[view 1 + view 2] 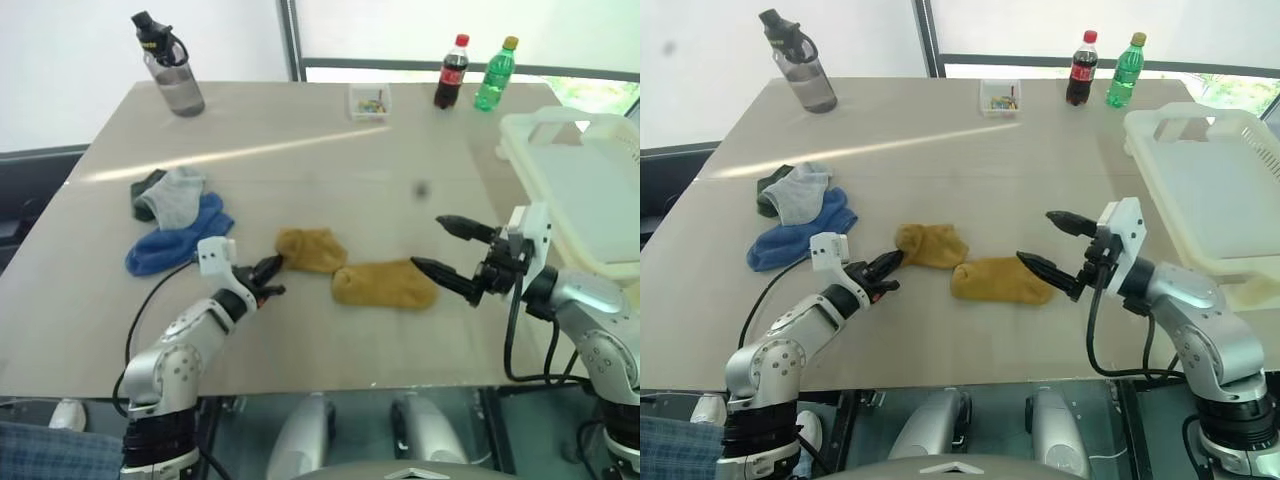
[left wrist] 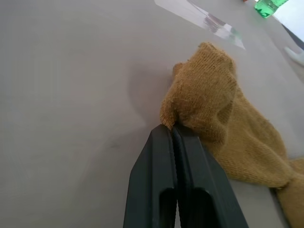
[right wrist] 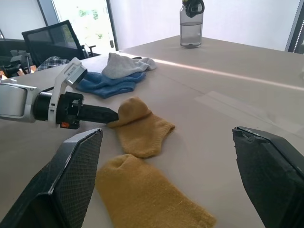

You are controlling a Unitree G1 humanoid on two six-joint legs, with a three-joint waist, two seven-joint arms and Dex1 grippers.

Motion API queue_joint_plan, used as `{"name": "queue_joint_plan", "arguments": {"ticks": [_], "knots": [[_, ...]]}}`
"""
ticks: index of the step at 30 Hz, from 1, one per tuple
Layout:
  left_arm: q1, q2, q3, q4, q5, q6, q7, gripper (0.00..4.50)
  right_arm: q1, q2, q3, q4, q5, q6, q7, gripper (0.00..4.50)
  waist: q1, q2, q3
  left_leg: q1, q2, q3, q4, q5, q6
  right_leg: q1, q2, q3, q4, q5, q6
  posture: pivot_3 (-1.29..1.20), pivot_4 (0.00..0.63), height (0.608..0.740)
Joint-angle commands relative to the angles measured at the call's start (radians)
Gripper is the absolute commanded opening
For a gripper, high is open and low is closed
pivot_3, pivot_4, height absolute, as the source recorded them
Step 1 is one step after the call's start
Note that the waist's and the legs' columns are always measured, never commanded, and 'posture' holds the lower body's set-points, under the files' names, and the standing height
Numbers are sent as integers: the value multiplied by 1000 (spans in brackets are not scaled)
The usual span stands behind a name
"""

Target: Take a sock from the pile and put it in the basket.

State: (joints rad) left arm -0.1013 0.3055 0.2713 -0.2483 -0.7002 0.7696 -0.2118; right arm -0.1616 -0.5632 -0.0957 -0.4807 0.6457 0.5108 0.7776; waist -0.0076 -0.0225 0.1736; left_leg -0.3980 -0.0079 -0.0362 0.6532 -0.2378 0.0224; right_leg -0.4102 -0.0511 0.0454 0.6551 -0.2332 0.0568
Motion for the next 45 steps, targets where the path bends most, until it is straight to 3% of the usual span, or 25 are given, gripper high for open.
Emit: {"name": "queue_joint_plan", "arguments": {"ticks": [1,10,16,20,26,43,45], "knots": [[10,-30,28,42,18,-9,44,92,-2,-2,-18,-17,9,-21,1,4500,-1,1,0,0,0,0,0,0,0,0,0,0,0,0,0,0,150,740],[-20,-106,126,43,-23,-27,150,92,-60,-4,48,27,-37,64,-61,4500,-10,1,-1,1,1,1,0,0,0,0,1,1,1,0,0,0,150,740],[-23,-102,141,24,-36,-4,185,92,-238,114,206,163,-162,136,-176,4500,-14,0,-1,3,2,2,0,0,0,-1,3,2,3,0,0,0,150,740],[-48,-93,158,11,-23,-5,238,92,-357,206,293,253,-207,285,-262,4500,-13,0,-1,1,2,1,0,0,0,-1,2,2,2,0,-1,0,150,740],[-50,-93,156,-19,-39,4,276,92,-461,303,396,346,-258,378,-273,4500,-10,0,-1,0,2,0,-1,0,-1,-2,2,1,2,0,-1,0,150,740],[-23,-150,147,-79,-71,19,334,92,-544,518,511,596,-400,270,-256,4500,-11,0,-1,0,0,-1,-2,0,-1,-2,0,0,2,0,-1,0,150,740],[-22,-150,146,-80,-71,20,333,0,-549,520,513,615,-419,258,-252,3933,-11,0,-1,0,0,-1,-2,0,-1,-2,0,0,2,0,-1,0,150,740]]}}
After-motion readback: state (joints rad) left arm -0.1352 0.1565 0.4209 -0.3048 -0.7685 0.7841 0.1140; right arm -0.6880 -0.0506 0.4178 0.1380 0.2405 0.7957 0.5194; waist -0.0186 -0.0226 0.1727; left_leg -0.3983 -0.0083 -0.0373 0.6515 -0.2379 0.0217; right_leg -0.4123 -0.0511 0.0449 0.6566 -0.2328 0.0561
